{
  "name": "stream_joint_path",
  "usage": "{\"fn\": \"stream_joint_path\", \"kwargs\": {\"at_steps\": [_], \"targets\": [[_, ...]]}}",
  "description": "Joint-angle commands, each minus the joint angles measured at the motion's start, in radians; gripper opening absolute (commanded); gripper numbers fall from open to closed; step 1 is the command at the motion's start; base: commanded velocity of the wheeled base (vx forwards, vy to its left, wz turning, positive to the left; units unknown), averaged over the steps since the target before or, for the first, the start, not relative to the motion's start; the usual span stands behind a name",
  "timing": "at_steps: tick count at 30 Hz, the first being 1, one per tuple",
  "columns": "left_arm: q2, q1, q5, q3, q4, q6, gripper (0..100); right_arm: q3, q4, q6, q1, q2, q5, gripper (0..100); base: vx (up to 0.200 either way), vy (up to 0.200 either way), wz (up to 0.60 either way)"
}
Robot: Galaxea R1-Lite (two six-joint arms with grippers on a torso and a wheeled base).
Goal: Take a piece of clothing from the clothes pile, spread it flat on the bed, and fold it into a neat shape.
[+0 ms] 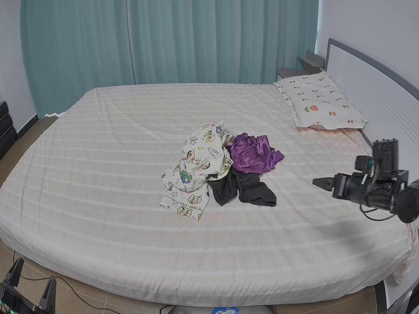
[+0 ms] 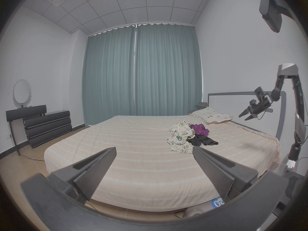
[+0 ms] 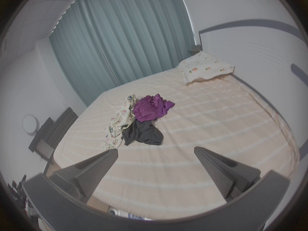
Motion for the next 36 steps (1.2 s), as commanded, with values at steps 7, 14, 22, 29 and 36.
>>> {"fn": "stream_joint_path", "kwargs": {"at_steps": [7, 14, 22, 29, 36], "targets": [[-0.009, 0.000, 0.000, 0.013, 0.000, -0.002, 100, -0.468, -0.126, 0.173, 0.099, 0.710, -0.090, 100, 0.000, 0.000, 0.00], [-0.009, 0.000, 0.000, 0.013, 0.000, -0.002, 100, -0.579, -0.122, 0.178, 0.108, 0.797, -0.105, 100, 0.000, 0.000, 0.00], [-0.009, 0.000, 0.000, 0.013, 0.000, 0.000, 100, -0.705, -0.116, 0.176, 0.106, 0.880, -0.132, 100, 0.000, 0.000, 0.00], [-0.009, 0.000, 0.000, 0.013, 0.000, 0.000, 100, -0.806, -0.072, 0.178, 0.106, 0.928, -0.130, 100, 0.000, 0.000, 0.00], [-0.012, 0.000, -0.002, 0.013, 0.000, 0.003, 100, -0.817, -0.063, 0.186, 0.105, 0.931, -0.129, 0, 0.000, 0.000, 0.00]]}}
